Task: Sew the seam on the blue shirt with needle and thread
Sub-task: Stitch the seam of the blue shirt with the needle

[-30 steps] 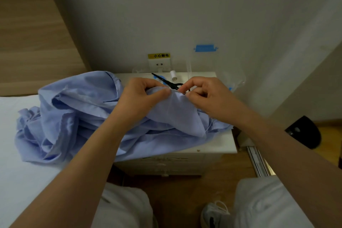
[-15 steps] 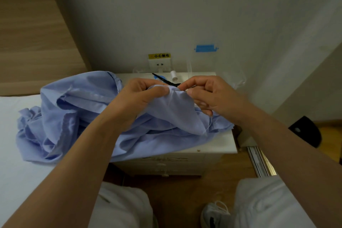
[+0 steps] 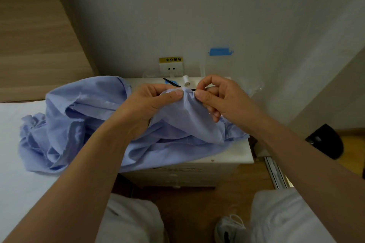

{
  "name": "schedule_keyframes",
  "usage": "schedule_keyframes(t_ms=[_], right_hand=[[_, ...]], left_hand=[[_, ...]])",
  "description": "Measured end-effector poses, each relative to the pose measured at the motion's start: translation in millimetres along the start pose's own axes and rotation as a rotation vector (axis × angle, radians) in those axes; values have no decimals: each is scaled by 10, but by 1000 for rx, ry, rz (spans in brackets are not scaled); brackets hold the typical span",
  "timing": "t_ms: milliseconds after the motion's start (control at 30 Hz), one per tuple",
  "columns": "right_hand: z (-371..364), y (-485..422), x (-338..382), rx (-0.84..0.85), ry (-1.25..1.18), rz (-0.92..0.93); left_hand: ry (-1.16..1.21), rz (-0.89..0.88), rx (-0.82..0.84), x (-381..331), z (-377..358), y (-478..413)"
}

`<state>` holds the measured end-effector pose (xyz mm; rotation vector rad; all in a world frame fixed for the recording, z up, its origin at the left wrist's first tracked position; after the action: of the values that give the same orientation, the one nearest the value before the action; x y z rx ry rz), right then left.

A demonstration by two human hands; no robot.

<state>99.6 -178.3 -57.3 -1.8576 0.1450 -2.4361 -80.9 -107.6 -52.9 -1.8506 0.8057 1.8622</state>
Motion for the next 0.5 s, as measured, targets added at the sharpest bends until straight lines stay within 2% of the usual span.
schedule_keyframes(t_ms=[133,267,400,500], right_hand=[[-54,-9,-5,-7,17,43],[-18,-35,2,-33,-18,50],[-60,-30,-15,34,-3,84],[-45,-49,-25,17,-4,101]], left_hand=[[2,28,31,22,-44,0],[25,8,-41,0,-8,-13],[-32,40,-9,41,-64,-14],[52,30,0,29,-44,-18]])
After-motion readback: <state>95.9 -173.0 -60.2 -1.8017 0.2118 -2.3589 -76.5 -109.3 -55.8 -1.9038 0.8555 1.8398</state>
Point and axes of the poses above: each hand's wrist, its own y-axis away from the middle knuckle, its own z-axis out of the back of the hand, x = y × z, the point moved 1 cm from there along -y, towards the middle knuckle, and after that the axes turned 2 degrees about y, right-handed, at the moved point
